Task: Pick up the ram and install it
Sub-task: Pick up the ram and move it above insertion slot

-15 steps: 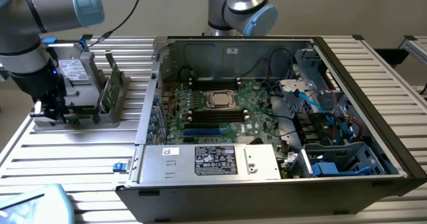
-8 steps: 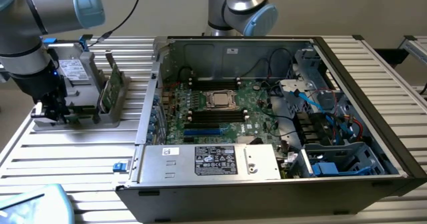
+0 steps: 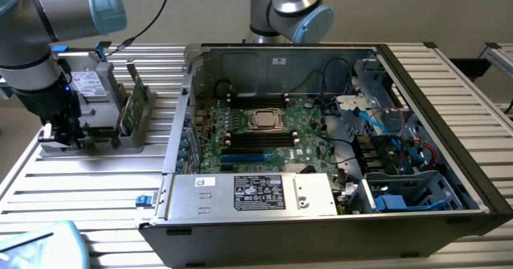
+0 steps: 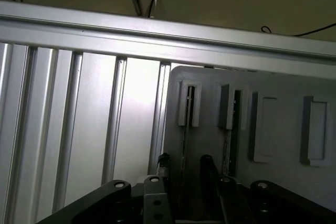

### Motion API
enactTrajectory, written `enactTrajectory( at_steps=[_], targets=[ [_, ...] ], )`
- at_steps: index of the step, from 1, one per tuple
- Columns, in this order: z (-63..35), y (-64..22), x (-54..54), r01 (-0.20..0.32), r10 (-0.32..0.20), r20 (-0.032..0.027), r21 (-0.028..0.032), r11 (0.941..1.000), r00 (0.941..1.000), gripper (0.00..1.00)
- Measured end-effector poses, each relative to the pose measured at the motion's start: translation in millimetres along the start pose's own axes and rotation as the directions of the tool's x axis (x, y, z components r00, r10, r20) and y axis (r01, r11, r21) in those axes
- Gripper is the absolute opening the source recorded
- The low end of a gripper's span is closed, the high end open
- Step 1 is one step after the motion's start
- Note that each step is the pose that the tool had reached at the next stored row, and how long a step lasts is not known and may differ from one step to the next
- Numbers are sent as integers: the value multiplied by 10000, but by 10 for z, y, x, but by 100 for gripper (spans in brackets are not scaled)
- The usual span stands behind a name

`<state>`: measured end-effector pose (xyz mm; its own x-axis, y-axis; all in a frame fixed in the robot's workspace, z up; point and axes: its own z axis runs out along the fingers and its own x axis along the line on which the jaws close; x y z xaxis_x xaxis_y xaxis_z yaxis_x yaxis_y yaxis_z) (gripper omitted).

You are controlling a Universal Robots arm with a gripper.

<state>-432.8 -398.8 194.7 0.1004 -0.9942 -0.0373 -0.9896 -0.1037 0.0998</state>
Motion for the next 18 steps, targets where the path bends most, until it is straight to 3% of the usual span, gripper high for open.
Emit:
enactTrajectory(
  at_steps=[18],
  targets=[
    [26, -3, 1, 0, 0, 0, 0, 10000, 10000, 35]
  ],
)
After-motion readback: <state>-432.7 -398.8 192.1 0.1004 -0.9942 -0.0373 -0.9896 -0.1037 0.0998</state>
